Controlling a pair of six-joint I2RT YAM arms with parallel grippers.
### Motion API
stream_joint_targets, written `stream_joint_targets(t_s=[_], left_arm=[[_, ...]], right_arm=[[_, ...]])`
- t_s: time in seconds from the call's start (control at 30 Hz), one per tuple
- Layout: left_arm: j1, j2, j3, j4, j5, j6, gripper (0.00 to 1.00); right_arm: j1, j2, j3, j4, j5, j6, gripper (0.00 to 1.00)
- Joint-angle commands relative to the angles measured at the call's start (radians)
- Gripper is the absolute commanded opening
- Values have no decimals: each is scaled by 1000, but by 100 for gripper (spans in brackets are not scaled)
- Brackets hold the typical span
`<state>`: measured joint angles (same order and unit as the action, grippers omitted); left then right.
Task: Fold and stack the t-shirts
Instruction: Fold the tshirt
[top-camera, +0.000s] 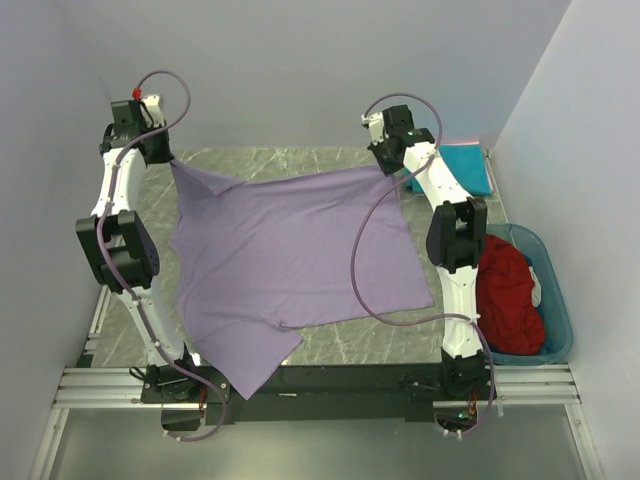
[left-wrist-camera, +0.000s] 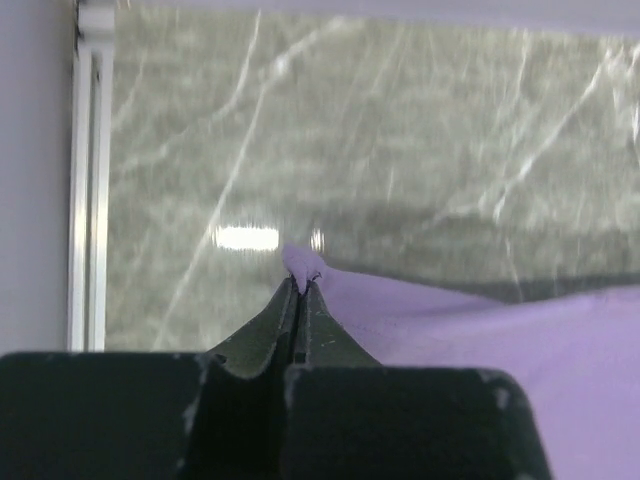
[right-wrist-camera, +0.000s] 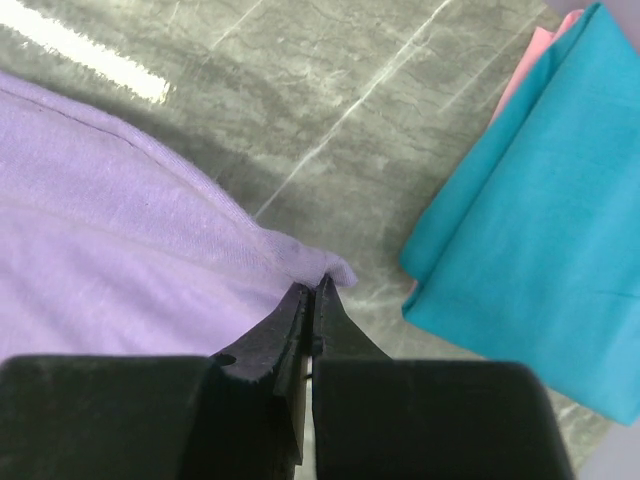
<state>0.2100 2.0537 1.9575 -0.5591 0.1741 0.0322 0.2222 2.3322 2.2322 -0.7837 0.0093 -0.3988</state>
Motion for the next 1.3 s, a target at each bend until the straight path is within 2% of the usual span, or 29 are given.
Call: stream_joint_targets(t_s=[0.0,0.3,0.5,0.77,1.03,1.27], left_arm=[[12,-142,-93,-19,34,-25,0],[14,-357,-334,-62,25,-117,0],[12,-441,-446,-142,27,-159,0],[6,-559,-631,-160,27,-227,0],[-3,-599,-772,-150,-25,-227,0],[-1,-547,-786,-165,-31,-206,0]], right_arm=[[-17,-96,-22,12,-8,-38,0],[-21,-134,-66,-25,-80,-69,0],[-24,-155,-97,-38,-94,-89,0],[-35,-200,-169,-25,-97,-107,0],[-35,-194,-229,-8,-91,-126,0],[-37,-212,-287,-6,-89,-149,0]])
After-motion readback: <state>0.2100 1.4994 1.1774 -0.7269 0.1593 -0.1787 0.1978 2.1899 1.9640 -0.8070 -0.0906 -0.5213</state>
